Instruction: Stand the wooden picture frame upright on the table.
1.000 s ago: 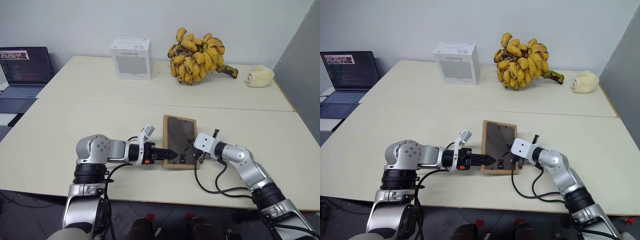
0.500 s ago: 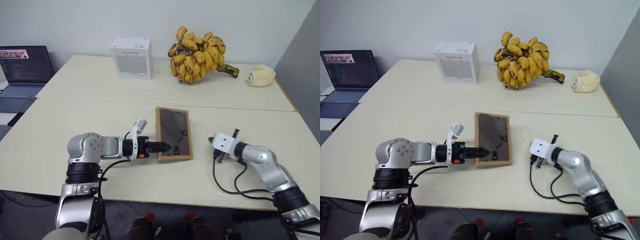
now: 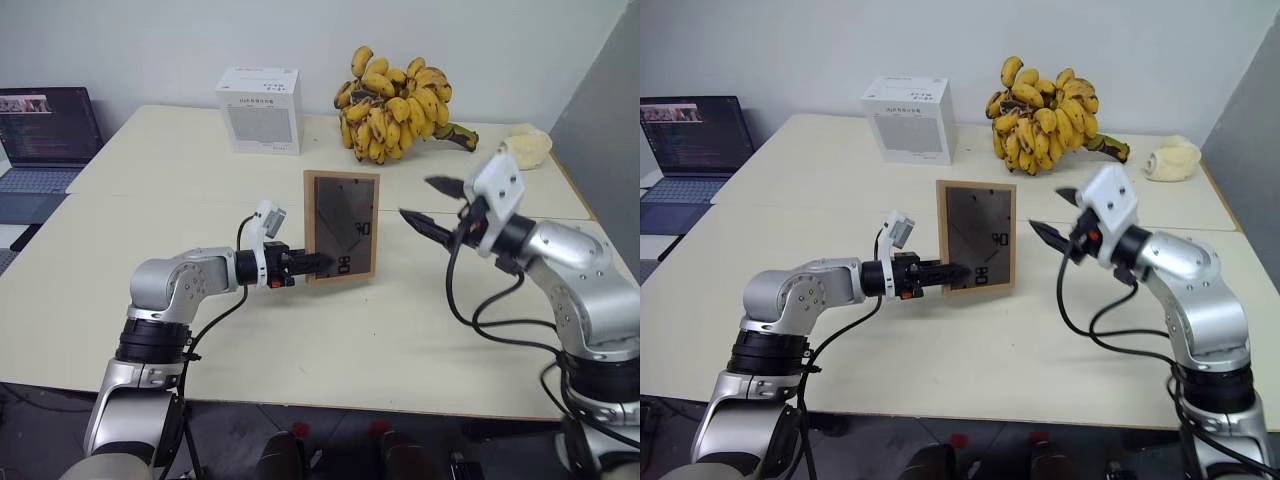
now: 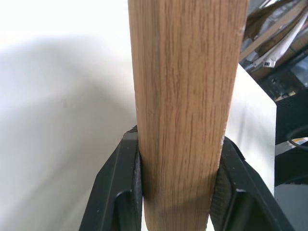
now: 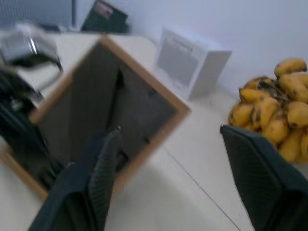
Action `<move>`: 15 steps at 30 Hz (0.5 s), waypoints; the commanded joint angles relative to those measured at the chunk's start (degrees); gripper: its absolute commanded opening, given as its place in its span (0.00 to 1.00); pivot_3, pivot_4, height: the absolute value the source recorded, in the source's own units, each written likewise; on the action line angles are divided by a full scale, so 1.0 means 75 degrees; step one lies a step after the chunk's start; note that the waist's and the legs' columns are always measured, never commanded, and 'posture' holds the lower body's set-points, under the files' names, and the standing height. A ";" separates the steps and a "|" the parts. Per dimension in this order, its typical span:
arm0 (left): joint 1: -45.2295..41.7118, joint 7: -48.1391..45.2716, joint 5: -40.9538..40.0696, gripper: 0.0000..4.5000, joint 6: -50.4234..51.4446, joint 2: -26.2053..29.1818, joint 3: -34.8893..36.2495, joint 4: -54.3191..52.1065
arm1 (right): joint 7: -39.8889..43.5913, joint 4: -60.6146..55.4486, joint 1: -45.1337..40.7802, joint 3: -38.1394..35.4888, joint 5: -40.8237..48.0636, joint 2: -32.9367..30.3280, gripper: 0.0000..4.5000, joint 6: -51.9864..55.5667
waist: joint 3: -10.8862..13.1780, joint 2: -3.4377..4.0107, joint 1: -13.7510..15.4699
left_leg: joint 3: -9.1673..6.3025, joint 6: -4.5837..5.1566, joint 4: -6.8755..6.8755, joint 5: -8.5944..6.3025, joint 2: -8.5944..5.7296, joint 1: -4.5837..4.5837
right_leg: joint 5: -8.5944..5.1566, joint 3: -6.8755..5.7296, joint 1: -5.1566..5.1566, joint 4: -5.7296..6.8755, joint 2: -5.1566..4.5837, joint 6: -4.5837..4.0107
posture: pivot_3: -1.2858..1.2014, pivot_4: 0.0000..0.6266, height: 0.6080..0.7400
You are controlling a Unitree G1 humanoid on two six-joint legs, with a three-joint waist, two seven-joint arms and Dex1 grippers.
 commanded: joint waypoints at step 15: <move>-0.1237 -0.0596 -0.0013 0.29 -0.0318 -0.0232 -0.0313 -0.0158 | -0.1120 0.0392 -0.1052 0.0311 0.1313 0.1566 0.90 0.0502 | 0.0001 0.0003 -0.0010 | 0.0003 0.0002 -0.0005 0.0000 0.0001 -0.0026 | -0.0003 -0.0006 -0.0031 0.0002 -0.0001 -0.0006 | 0.52 0.24 1.00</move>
